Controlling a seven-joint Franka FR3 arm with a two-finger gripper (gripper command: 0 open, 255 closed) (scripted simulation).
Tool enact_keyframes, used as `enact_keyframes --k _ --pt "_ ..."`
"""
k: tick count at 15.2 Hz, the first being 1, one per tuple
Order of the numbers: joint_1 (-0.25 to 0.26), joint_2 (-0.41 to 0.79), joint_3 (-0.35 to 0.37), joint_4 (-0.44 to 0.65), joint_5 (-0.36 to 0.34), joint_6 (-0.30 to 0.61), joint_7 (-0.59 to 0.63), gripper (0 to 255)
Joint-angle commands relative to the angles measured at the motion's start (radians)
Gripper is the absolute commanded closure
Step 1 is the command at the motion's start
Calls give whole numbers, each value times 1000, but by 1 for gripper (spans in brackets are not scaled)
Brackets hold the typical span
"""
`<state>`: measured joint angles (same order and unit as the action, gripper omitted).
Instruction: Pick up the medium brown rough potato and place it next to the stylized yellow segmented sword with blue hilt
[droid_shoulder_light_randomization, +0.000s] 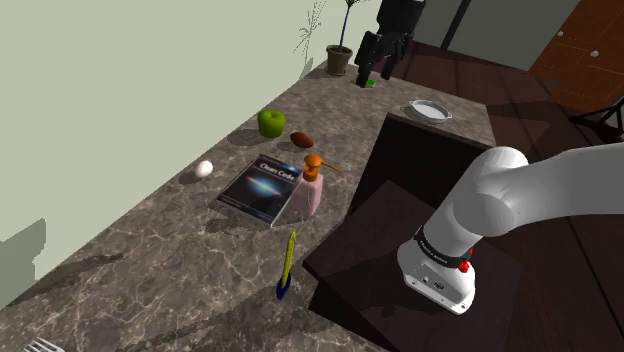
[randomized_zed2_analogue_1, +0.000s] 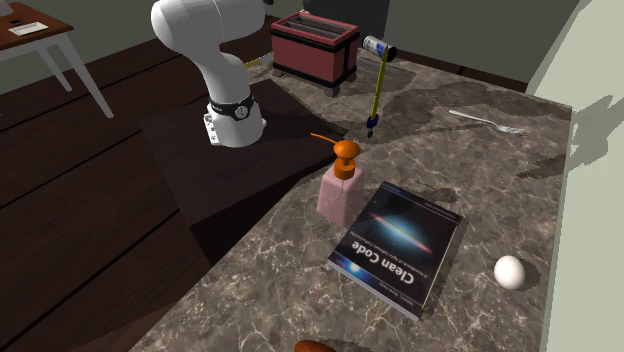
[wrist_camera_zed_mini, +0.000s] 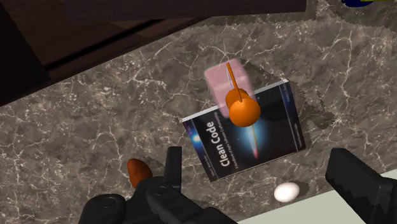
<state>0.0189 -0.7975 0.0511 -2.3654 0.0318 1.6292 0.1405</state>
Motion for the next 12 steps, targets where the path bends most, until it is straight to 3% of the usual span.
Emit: enact_keyframes --k 1,12 --pt "0 0 0 0 0 0 0 0" --pt "-32 303 -89 -48 -51 316 -125 0"
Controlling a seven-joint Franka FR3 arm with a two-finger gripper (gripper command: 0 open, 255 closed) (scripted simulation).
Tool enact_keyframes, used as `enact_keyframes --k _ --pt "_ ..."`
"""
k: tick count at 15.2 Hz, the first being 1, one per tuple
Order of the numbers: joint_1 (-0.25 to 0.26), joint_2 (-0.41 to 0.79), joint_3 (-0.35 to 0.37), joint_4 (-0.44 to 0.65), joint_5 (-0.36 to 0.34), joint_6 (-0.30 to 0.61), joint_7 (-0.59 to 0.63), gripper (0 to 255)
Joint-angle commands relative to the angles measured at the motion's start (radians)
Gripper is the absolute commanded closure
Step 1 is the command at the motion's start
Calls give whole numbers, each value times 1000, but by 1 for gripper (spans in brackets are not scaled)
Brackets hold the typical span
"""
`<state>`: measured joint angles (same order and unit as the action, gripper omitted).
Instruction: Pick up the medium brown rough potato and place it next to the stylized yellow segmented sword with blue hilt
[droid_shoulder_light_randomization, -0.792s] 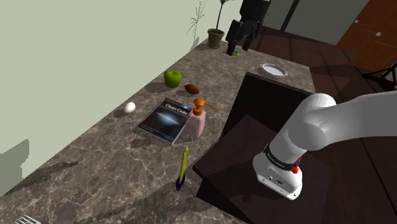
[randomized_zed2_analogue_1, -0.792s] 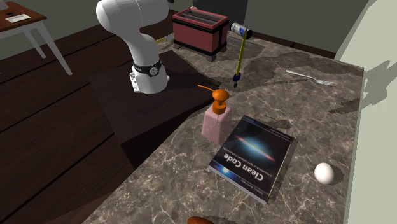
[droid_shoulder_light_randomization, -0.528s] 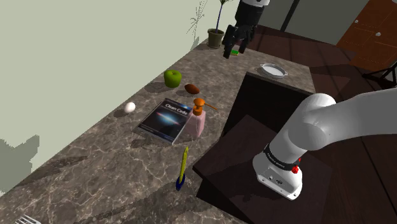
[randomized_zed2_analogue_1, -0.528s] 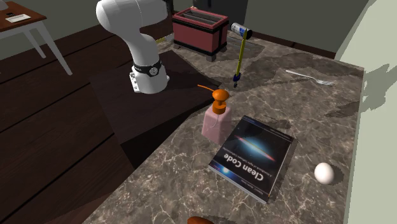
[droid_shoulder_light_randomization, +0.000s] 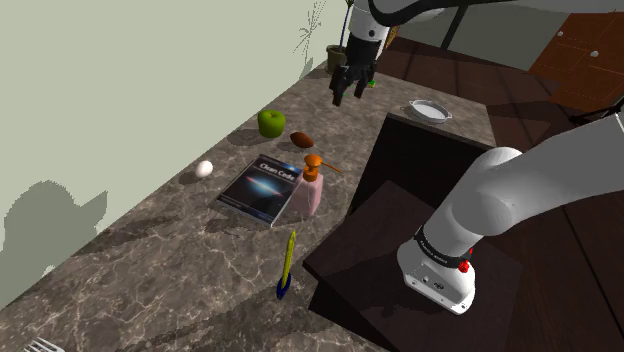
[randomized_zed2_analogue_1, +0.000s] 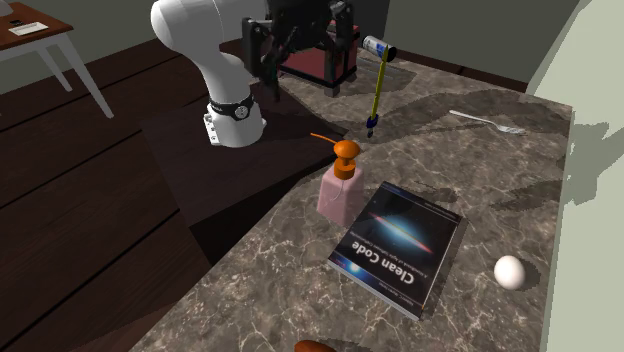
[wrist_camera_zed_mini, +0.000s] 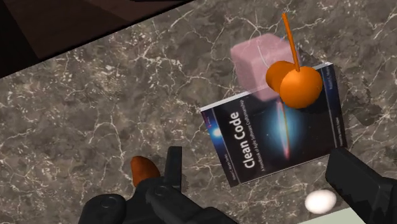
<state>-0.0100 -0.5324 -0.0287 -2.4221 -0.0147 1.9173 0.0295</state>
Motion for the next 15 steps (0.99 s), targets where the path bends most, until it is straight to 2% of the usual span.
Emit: enact_keyframes --k 1,8,15 --pt "-6 72 -17 13 -7 55 -25 0" --pt "-20 326 -65 78 -9 221 -103 0" --pt "-38 597 -95 207 19 340 -187 0"
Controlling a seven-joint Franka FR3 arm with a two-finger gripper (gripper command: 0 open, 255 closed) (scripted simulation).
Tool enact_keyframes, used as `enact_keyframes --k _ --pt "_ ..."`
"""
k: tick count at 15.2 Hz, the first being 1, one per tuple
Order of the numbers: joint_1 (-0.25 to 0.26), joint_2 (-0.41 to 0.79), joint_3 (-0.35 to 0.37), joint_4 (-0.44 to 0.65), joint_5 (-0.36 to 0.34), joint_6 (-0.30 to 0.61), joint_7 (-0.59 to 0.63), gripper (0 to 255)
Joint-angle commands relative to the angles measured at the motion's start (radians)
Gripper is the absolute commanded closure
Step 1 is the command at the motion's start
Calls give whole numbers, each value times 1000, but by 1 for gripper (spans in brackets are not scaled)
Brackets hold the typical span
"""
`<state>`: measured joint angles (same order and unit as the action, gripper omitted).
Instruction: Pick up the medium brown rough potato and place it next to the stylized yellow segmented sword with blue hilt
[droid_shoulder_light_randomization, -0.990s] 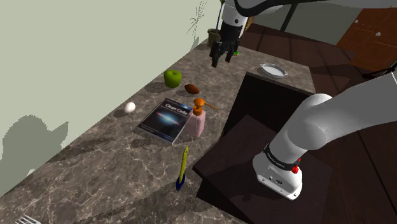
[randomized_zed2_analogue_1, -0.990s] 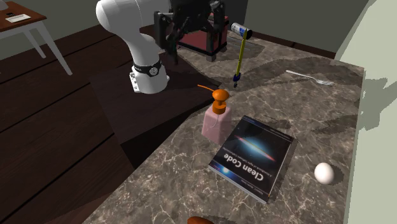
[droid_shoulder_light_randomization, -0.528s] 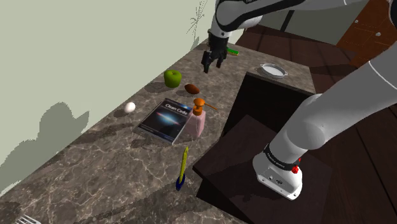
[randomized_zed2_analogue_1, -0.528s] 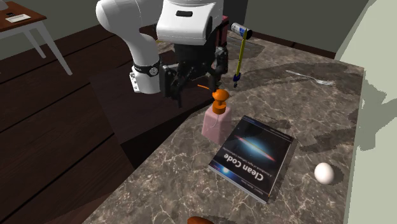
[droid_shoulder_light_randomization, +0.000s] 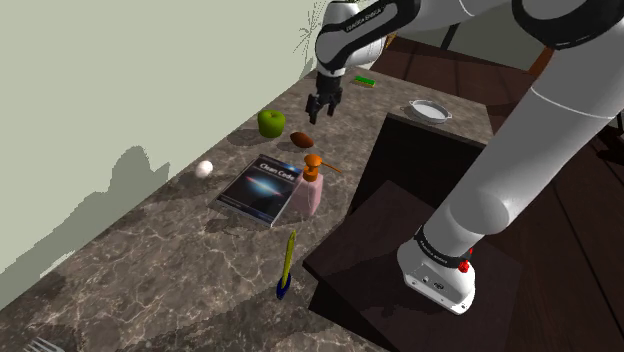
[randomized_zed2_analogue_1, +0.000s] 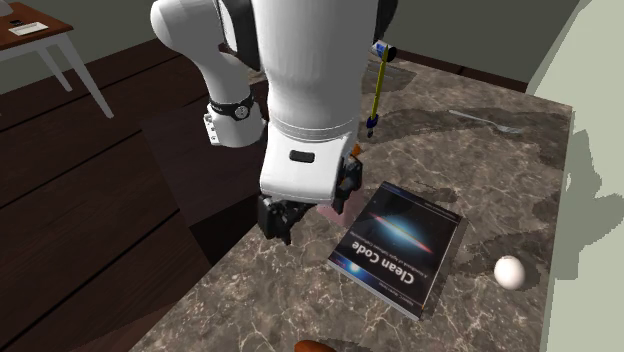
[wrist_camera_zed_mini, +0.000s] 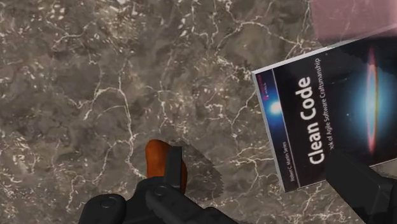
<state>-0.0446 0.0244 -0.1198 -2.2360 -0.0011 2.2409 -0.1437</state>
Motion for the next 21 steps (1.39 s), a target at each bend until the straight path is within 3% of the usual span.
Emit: enact_keyframes --k 1,8,15,21 --pt "-7 80 -6 45 11 29 -25 0" --pt "-43 357 -7 244 49 83 -100 0" --pt "-87 641 6 512 71 76 -152 0" --pt "-93 697 11 524 76 120 -156 0"
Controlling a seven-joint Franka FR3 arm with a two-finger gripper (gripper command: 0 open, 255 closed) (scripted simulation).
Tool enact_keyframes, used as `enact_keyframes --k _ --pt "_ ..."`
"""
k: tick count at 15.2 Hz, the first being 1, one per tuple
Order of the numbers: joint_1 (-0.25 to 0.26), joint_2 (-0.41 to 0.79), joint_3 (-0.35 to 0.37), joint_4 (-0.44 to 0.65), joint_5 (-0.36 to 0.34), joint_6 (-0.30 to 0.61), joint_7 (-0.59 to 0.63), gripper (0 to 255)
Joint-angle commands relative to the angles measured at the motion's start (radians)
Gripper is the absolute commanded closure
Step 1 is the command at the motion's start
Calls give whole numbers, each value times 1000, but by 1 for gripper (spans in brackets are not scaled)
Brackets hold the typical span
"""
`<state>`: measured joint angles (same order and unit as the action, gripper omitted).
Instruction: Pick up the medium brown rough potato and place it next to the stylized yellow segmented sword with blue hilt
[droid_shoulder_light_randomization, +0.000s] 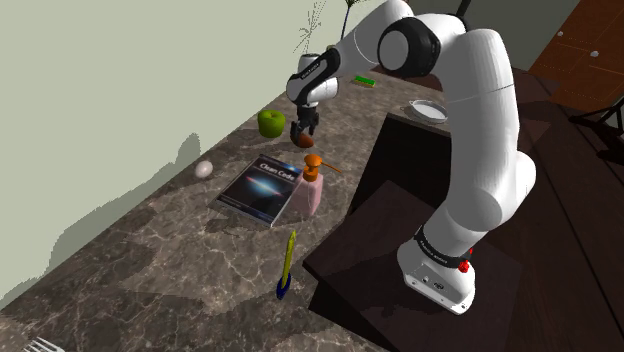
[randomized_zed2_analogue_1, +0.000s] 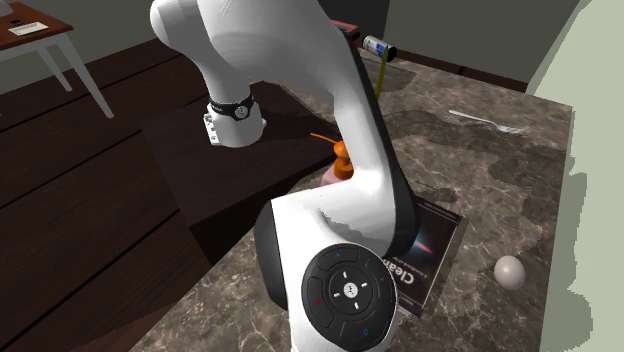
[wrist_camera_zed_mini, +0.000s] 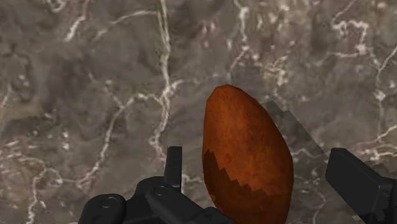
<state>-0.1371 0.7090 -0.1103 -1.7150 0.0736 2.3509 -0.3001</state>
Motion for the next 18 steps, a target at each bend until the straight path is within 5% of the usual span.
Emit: enact_keyframes --k 1,10,11,18 --pt "-1 22 2 4 2 18 -1 0" --pt "-2 37 4 5 4 32 -1 0" --pt "-2 37 4 5 4 32 -1 255" --pt "-2 37 4 5 4 32 -1 255"
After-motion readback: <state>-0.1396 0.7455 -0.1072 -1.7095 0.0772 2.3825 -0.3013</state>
